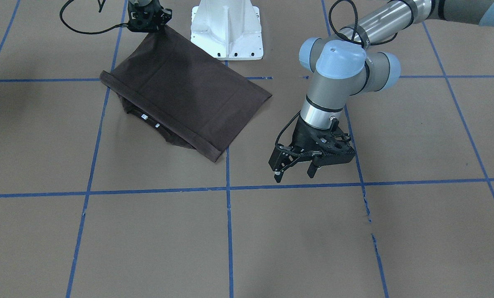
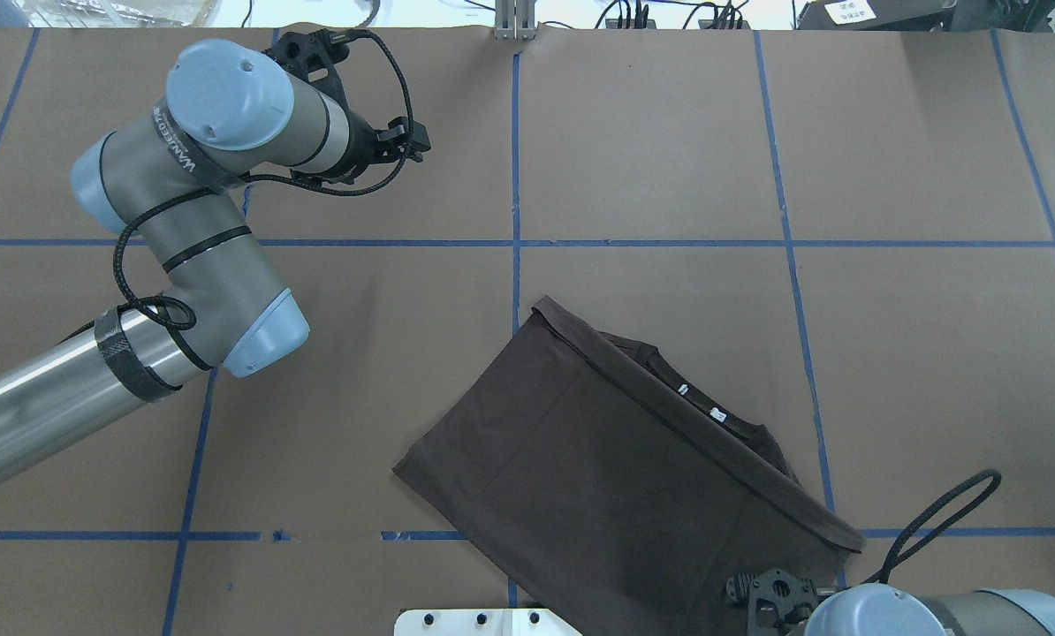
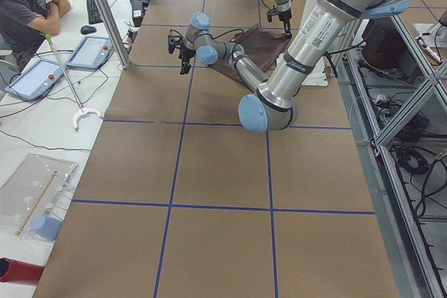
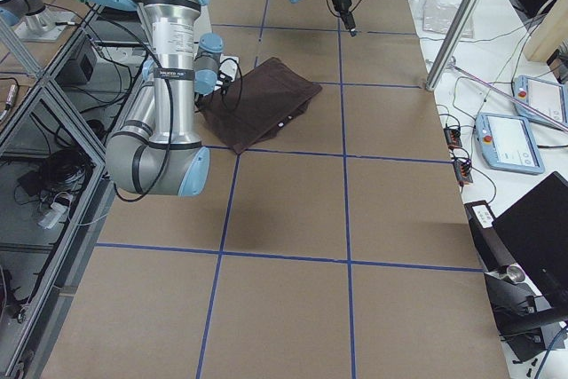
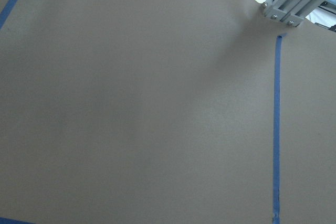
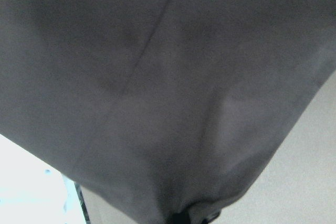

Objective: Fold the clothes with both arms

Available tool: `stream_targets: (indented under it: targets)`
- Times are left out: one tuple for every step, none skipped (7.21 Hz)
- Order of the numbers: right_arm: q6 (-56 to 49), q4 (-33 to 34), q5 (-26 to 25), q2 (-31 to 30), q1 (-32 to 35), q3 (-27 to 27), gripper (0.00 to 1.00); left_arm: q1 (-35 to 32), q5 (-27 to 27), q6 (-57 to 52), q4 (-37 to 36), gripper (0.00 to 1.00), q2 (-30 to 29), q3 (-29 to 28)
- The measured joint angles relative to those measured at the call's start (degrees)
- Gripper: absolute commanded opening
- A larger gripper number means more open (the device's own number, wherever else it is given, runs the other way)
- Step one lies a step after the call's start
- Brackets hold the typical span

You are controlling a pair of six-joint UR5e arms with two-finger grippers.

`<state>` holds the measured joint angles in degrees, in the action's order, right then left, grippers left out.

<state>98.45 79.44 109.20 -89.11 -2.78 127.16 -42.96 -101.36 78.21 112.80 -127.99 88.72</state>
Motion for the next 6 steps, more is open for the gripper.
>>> stream_targets:
  targets:
    - [1.3, -0.1, -0.1, 0.1, 1.2, 0.6, 1.00, 0.3, -0.1, 0.0, 0.0, 1.00, 0.1, 0.3]
    - [1.7, -0.3, -0.1, 0.5, 4.8, 1.2, 1.00, 1.0, -0.7, -0.1, -0.2, 1.00, 0.3, 0.8]
    - [1.6, -0.7, 0.0, 1.8, 10.1, 1.6, 1.00, 2.3, -2.2, 0.6, -1.3, 1.00, 1.2, 2.7]
    - [1.3, -1.0, 0.0, 4.6, 16.4, 1.6, 1.00, 5.0, -3.5, 3.5, -4.0, 1.00, 3.0, 6.5]
    - [0.8, -1.1, 0.2, 7.8, 23.0, 1.5, 1.00, 8.9, -4.0, 9.3, -7.2, 1.00, 4.9, 10.7]
    - [0.5, -1.1, 0.2, 10.2, 28.2, 1.3, 1.00, 13.4, -3.8, 17.0, -9.4, 0.99, 6.7, 13.9]
